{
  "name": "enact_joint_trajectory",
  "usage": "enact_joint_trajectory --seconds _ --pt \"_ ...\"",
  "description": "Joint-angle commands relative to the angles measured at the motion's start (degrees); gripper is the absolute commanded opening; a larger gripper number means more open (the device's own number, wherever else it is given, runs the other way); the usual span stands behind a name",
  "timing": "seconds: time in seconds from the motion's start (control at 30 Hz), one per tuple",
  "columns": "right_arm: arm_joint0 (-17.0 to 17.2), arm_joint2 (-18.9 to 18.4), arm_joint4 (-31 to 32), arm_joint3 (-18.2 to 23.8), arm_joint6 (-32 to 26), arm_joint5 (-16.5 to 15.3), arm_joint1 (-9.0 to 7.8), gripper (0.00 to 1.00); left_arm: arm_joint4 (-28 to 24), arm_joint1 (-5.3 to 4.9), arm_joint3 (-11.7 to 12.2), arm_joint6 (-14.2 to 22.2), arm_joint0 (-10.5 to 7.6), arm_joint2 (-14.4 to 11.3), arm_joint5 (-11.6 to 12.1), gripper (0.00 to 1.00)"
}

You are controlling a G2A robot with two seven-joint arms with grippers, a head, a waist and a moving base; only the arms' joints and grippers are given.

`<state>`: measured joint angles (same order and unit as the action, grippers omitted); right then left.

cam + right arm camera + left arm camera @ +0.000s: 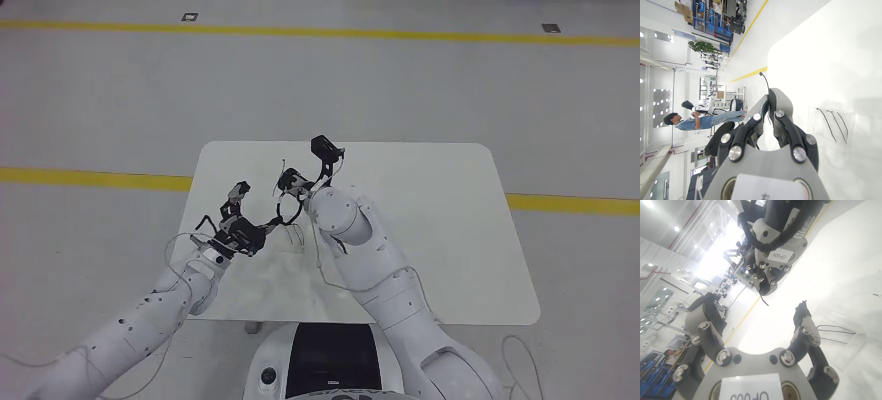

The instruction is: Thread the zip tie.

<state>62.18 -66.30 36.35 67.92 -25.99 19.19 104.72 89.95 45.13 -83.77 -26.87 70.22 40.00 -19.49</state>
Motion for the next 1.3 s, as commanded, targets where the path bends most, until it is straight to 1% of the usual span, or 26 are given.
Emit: enact_joint_trajectory --seconds 0.0,0.1,0.23,0.33,0.53,0.6,0.67,0.93,1.0,1.03,1.07,1.1,1.13,1.2,1.27 --pt "0.0 0.0 0.0 0.0 0.0 0.0 0.00 0.00 0.0 0.00 0.0 0.0 0.01 0.0 0.0 1.00" --pt "0.8 0.1 -0.4 0.5 0.7 -0.8 -0.15 0.00 0.0 0.17 -0.2 0.5 0.09 0.2 0.3 1.00" --pt "1.3 0.0 -1.2 1.3 0.3 -0.8 -0.46 0.00 0.0 0.46 0.1 0.7 0.05 0.2 0.4 1.00" --pt "1.6 -0.3 -1.5 1.9 1.8 -0.4 -0.57 0.00 0.0 0.50 0.5 0.9 -0.57 0.2 0.0 1.00" --pt "1.6 -0.3 -1.5 1.9 1.8 -0.4 -0.57 0.00 0.0 0.50 0.5 0.9 -0.57 0.2 0.0 1.00" --pt "2.2 -0.3 -2.1 2.2 2.2 -1.2 -0.65 0.00 0.0 0.61 0.3 1.2 -0.58 0.4 0.2 1.00" --pt "2.6 -0.2 -2.3 2.7 2.1 -1.3 -0.78 0.00 0.0 0.72 0.2 1.2 -0.46 0.7 0.0 1.00" --pt "3.6 0.4 -3.1 4.5 1.6 -1.3 -1.30 0.00 0.0 0.96 1.0 1.1 -0.65 0.4 0.0 1.00" --pt "3.8 0.5 -3.2 4.8 1.5 -1.1 -1.43 0.00 0.0 1.01 1.2 1.1 -0.82 0.1 0.0 0.89" --pt "3.8 0.6 -3.3 5.0 1.5 -1.0 -1.49 0.00 0.0 1.02 1.3 1.1 -0.88 0.0 0.0 0.79" --pt "3.9 0.8 -3.2 5.1 1.5 -0.9 -1.56 0.00 0.0 1.03 1.4 1.1 -0.95 -0.3 0.3 0.74" --pt "3.9 0.9 -3.3 5.3 1.5 -0.9 -1.61 0.00 0.0 1.02 1.5 1.2 -1.04 -0.4 0.5 0.72" --pt "4.0 1.0 -3.3 5.4 1.5 -0.8 -1.66 0.00 0.0 1.02 1.6 1.3 -1.13 -0.5 0.5 0.65" --pt "4.0 1.2 -3.1 5.6 1.6 -0.6 -1.78 0.00 0.0 1.01 1.7 1.2 -1.27 -0.8 0.7 0.60" --pt "4.0 1.5 -3.1 5.6 1.6 -0.3 -1.88 0.00 0.0 1.00 1.8 1.2 -1.37 -1.0 0.7 0.49"
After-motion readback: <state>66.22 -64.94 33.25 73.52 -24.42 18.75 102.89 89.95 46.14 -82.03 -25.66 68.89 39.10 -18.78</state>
